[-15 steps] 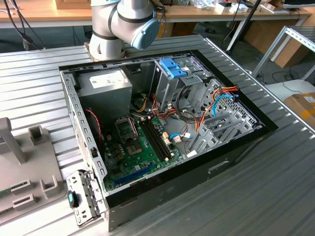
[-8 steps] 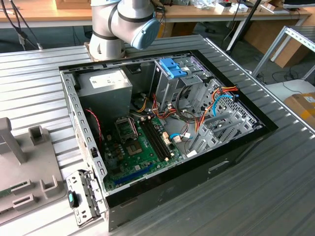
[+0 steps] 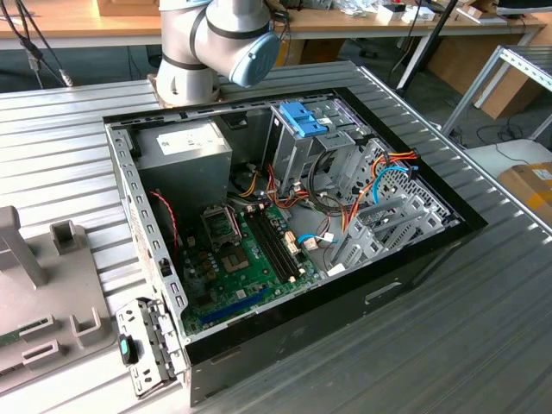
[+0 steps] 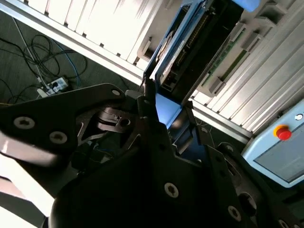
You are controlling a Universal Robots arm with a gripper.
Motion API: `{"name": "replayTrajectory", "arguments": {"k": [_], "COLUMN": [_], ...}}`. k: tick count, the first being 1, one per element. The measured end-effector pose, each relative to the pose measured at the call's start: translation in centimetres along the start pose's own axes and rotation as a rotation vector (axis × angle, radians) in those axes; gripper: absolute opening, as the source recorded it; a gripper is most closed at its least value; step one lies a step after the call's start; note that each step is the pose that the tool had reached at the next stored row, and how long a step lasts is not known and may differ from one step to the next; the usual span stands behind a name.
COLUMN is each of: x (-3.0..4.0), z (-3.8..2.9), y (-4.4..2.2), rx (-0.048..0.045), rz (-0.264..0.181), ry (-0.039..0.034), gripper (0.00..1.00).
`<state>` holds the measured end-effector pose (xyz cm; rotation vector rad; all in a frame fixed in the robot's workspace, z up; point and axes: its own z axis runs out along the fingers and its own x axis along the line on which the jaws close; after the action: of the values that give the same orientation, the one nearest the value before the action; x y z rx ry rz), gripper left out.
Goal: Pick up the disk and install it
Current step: 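Pick up the disk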
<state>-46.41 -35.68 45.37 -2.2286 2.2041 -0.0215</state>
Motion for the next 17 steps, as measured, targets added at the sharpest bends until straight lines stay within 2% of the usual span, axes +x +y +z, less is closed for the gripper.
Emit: {"name": "replayTrajectory", "arguments": {"k": [6,12,17], "x": [0.00,0.01,0.01], "z": [-0.09,-1.37,-1.93], "y": [0.00,-0.03,-0.03], "rx": [-0.0003,-0.0001,-0.0001], "rz": [0.000,0.000,0.000], "ry": [0.0001,0.0000,0.0000], "gripper": [0.37,0.37,0.37]}}
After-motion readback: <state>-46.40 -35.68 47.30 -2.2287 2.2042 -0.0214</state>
